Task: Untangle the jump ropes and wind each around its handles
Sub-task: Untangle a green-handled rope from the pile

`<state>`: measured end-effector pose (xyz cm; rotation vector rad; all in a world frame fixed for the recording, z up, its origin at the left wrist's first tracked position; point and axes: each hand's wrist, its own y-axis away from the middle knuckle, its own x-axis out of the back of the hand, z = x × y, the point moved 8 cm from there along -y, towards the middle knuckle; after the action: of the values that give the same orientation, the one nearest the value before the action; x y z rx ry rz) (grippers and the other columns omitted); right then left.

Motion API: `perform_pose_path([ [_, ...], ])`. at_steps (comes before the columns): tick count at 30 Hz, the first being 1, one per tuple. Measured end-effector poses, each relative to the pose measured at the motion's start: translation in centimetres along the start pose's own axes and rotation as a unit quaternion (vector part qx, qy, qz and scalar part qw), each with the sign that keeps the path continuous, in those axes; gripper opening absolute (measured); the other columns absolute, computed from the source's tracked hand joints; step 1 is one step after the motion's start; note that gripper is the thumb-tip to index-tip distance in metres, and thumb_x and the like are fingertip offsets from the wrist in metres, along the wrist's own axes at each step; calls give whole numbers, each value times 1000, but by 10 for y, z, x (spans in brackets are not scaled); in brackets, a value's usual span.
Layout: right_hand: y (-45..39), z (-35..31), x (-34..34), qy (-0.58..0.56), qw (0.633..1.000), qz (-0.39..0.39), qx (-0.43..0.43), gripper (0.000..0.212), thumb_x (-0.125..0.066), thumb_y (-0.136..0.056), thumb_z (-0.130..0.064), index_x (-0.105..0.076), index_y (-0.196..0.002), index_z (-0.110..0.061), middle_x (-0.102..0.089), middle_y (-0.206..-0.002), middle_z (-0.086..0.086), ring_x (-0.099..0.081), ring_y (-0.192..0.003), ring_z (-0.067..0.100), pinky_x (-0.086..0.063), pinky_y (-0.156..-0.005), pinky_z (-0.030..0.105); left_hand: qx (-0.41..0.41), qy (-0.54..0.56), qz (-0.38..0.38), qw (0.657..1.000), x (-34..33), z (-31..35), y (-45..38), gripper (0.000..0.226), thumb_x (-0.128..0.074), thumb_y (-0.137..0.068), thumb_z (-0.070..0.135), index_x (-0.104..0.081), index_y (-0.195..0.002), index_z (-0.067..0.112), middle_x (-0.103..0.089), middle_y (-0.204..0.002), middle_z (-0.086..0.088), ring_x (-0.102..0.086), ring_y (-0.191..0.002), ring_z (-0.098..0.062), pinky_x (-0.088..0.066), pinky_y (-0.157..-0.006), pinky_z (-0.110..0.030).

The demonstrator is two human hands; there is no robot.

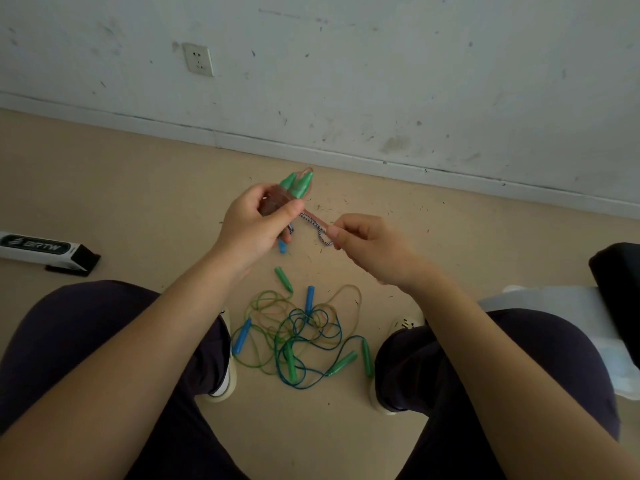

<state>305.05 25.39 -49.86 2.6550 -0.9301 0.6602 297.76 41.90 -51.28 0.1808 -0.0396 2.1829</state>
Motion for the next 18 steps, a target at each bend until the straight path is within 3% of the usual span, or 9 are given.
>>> perform_pose_path([
  [3,2,-9,-3,50,998,2,38,30,-55,-99,-28,-61,-80,-6,-37,-45,-14,-33,-44,4,-28,-46,12,-36,-51,19,998,-1,4,1,33,-73,-88,24,-58,-116,13,-65,-75,-1,-58,-48,-7,-44,-49,-18],
  [8,4,-13,1,91,994,7,57,25,-57,-99,-29,-63,-78,-16,-36,-44,-12,-32,-43,7,-27,-46,15,-60,-61,25,996,-2,10,-1,35,-72,-90,22,-50,-117,18,-65,-79,-5,-55,-43,-3,-44,-47,-16],
  [11,4,-13,1,95,994,13,59,25,-57,-99,-30,-63,-78,-18,-35,-42,-11,-31,-43,8,-25,-46,17,-57,-56,29,996,-4,7,-1,35,-71,-90,22,-50,-118,19,-66,-84,-5,-56,-45,-3,-45,-48,-17],
  [15,3,-25,-1,116,988,33,94,26,-58,-98,-24,-65,-80,-6,-42,-55,-9,-39,-53,8,-31,-51,17,-33,-46,34,998,-6,-2,-6,35,-72,-89,19,-51,-116,19,-66,-90,-6,-55,-43,-4,-48,-49,-21],
  [18,5,-25,4,128,986,26,103,21,-58,-98,-21,-65,-83,-8,-45,-59,-11,-43,-55,4,-34,-54,14,-18,-68,-9,997,-10,-10,-9,35,-75,-86,21,-57,-117,19,-66,-89,-6,-56,-45,-11,-46,-50,-24],
])
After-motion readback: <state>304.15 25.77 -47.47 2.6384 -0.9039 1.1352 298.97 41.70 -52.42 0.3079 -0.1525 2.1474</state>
